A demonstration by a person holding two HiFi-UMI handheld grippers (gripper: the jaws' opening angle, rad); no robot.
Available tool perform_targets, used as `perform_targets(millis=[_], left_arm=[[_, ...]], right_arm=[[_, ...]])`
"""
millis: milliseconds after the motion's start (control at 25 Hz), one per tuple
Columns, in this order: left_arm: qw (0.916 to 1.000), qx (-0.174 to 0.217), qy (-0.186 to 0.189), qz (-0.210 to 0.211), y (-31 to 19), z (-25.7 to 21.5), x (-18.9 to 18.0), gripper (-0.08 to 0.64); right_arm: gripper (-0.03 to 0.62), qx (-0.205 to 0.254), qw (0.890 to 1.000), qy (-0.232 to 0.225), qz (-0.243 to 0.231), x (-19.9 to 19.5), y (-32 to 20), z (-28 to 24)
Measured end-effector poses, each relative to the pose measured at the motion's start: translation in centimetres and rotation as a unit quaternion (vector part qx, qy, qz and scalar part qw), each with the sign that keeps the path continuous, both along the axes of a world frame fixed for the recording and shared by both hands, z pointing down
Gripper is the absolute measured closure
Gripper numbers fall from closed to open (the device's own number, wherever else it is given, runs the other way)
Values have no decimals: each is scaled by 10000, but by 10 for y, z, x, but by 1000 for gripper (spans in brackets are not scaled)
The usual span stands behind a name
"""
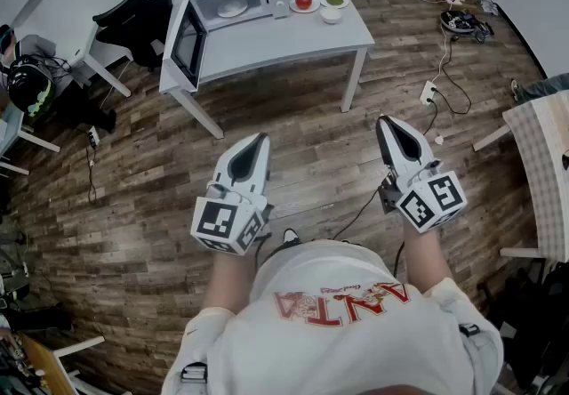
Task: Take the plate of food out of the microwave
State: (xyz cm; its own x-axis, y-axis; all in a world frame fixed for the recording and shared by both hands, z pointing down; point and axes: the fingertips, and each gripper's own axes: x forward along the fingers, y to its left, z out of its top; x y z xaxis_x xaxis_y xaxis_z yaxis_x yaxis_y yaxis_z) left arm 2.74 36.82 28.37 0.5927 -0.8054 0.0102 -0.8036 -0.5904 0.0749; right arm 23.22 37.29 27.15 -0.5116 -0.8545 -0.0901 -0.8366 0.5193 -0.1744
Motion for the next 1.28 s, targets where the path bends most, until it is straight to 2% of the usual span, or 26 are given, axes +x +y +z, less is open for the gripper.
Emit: perform_targets(millis=[480,640,760,960,1280], left_arm=[[10000,-17,33,48,1,2,-1,551],[10000,-29,37,37,-2,4,-6,551],[10000,-64,40,17,-6,4,-15,551],[9999,-73,65,-33,-13,5,-40,551],[9998,-110,106,-109,-30,15,-99,551]], right_arm=[[591,-74,10000,40,-42,-9,2,8],[589,-121,9994,-309,-2,-8,-5,10],[589,-226,9990,-396,-4,-13,-12,15],[589,-333,9985,-414,-127,-39,-25,18],[589,-356,9984,-324,-296,-105,-39,21]])
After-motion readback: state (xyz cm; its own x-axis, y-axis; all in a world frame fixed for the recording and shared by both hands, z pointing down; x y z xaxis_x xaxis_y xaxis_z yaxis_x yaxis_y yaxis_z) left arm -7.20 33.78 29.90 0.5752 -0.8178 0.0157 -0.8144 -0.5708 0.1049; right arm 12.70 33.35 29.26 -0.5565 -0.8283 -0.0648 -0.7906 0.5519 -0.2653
